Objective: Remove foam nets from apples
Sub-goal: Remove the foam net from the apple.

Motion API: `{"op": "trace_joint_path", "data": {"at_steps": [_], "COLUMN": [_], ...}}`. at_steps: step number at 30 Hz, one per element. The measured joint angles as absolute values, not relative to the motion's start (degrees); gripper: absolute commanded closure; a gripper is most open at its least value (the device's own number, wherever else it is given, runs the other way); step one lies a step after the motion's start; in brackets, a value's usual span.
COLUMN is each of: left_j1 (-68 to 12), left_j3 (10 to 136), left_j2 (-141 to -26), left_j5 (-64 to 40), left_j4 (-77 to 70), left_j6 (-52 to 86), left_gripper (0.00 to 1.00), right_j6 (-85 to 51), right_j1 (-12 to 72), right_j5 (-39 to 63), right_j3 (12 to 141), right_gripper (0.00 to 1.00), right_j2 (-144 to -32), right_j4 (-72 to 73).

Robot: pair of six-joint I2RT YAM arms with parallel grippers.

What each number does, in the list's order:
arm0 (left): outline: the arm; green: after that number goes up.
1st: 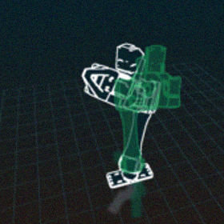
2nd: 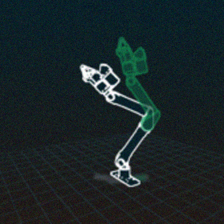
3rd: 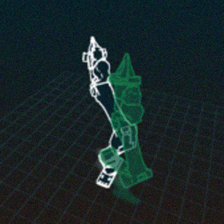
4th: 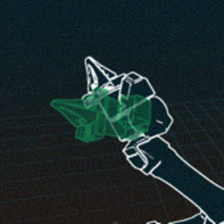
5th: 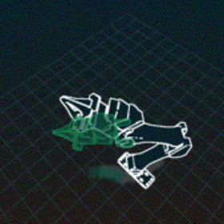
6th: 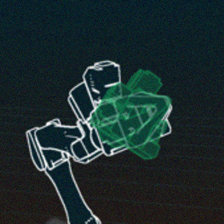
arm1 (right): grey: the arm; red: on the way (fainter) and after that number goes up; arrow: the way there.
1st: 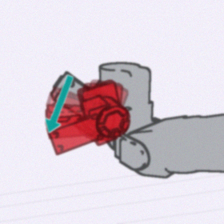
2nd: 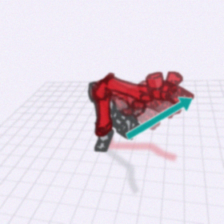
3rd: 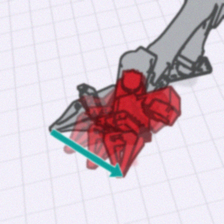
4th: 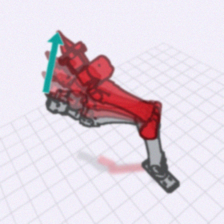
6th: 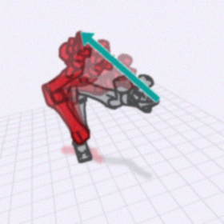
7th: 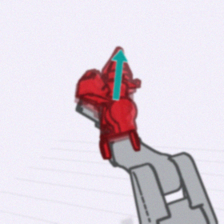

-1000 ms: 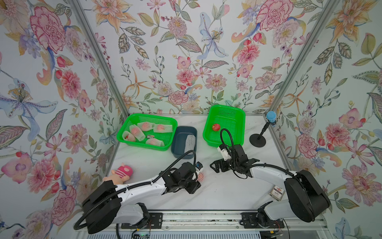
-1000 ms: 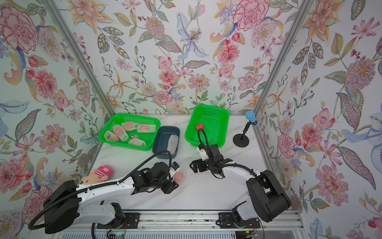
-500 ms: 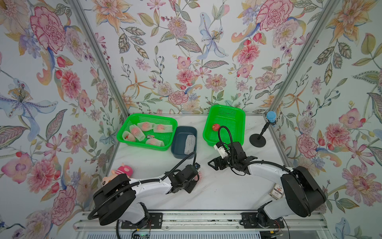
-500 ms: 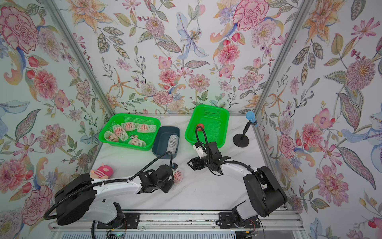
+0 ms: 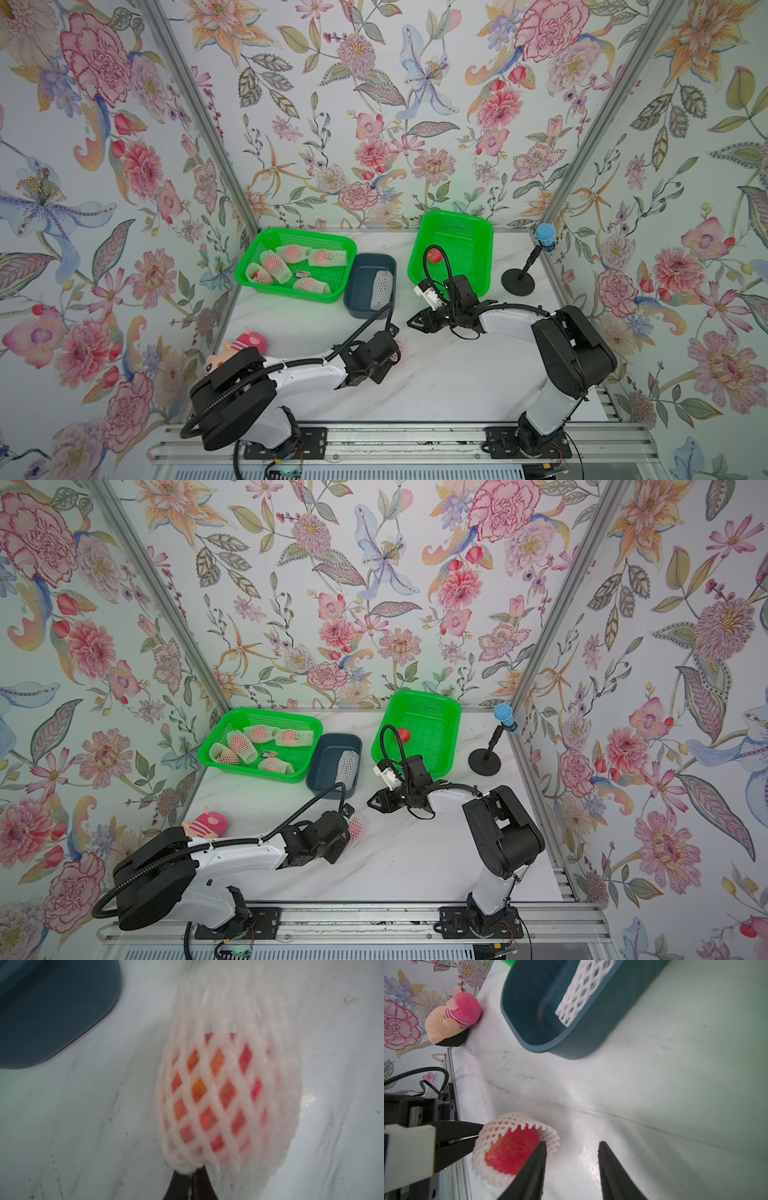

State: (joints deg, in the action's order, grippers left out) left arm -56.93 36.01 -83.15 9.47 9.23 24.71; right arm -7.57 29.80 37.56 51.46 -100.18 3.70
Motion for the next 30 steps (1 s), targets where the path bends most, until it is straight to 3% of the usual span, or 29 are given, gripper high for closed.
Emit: {"op": "trace_joint_path", "data": {"at_steps": [13,30], "left_j1": [-56.9,-56.9], "left_j3": [36.9,39.4], "left_j2": [-85.2,-87.9], "left_j5": [11.3,16.6], "left_j4": [8.9,9.4], "left_j6": [24.5,22.4], "left_gripper": [0.99,0.99], "right_j6": [-3.2,-2.5], "right_j1": [33.6,36.4], "right_j5": [41.5,39.1], "right_j3": [53.5,44.2], "right_gripper": [0.6,0.58], "right_j2": [-102.6,-91.5], "right_j4": [-0.6,-1.7]}}
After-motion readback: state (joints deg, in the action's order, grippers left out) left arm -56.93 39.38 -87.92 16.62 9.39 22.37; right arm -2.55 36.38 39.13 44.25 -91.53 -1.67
